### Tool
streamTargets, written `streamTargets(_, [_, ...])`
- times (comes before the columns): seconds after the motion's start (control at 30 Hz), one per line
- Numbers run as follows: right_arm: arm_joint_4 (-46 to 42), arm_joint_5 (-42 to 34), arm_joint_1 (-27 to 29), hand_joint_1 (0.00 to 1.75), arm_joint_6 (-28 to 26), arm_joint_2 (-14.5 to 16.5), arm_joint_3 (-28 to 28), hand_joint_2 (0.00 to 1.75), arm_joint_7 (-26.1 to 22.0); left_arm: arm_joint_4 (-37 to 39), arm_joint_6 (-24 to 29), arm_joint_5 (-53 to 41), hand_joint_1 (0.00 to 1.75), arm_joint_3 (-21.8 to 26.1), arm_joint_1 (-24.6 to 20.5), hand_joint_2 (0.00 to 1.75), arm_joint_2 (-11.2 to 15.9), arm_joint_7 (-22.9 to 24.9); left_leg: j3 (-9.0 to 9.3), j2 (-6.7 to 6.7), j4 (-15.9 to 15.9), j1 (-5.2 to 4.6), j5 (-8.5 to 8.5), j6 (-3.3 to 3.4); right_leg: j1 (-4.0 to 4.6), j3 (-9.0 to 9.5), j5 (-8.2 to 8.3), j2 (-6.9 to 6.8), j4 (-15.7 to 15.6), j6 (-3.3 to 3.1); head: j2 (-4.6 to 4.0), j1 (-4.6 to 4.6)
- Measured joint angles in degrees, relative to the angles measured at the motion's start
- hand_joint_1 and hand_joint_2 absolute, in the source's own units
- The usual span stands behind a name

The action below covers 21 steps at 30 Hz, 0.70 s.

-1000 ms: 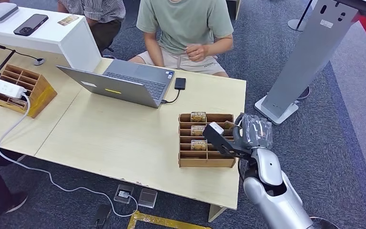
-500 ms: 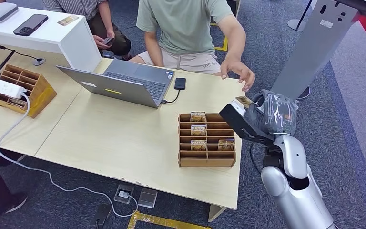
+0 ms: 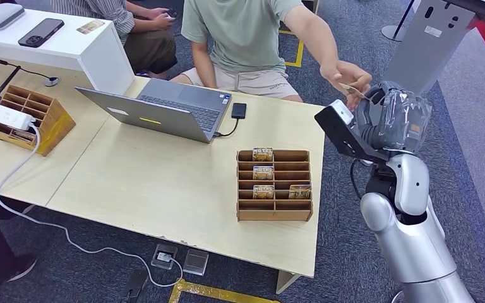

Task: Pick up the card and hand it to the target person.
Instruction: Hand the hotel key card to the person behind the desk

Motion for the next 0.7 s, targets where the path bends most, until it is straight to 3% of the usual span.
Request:
streamTargets(0.13, [3.99,0.6,-1.69,1.39,-3.11,0.39,-0.08,1.75,-2.1,0.0,-0.27,-0.31,0.0,-0.02,-0.01,0.0,0.05,-0.22,-0.01,0.0,0.0,0.0,0.0,0.0,0.0,0.0,0.0,0.0,0.0,0.0,0.0,0.0])
streamTargets(0.23, [7.64,0.91,-2.99,1.21,-4.34,1.01,-0.07,1.75,-3.4,0.0,-0.37,-0.37,0.0,-0.02,-0.02,0.0,0.06,-0.39,-0.01,0.0,0.0,0.0,0.0,0.0,0.0,0.0,0.0,0.0,0.0,0.0,0.0,-0.01])
streamTargets(0.37, [11.56,1.41,-3.76,0.1,-4.86,1.92,0.01,1.75,-4.57,0.0,-0.49,-0.36,0.0,-0.02,-0.02,0.0,0.07,-0.37,-0.01,-0.01,0.0,0.0,0.0,0.0,0.0,0.0,0.0,0.0,0.0,0.0,0.0,-0.01])
streamTargets(0.4, [12.44,1.53,-3.89,0.01,-5.11,2.17,0.05,1.75,-4.92,0.0,-0.49,-0.36,0.0,-0.02,-0.02,0.0,0.07,-0.33,-0.01,0.0,0.0,0.0,0.0,0.0,0.0,0.0,0.0,0.0,0.0,0.0,0.0,0.0])
streamTargets(0.7, [17.67,2.06,-4.55,0.0,-7.14,4.34,0.47,1.75,-6.97,0.0,0.12,-0.08,0.0,-0.02,-0.01,0.0,0.04,-0.16,-0.03,-0.01,0.0,0.0,0.0,0.0,0.0,-0.02,0.0,0.0,0.0,0.0,0.0,0.0])
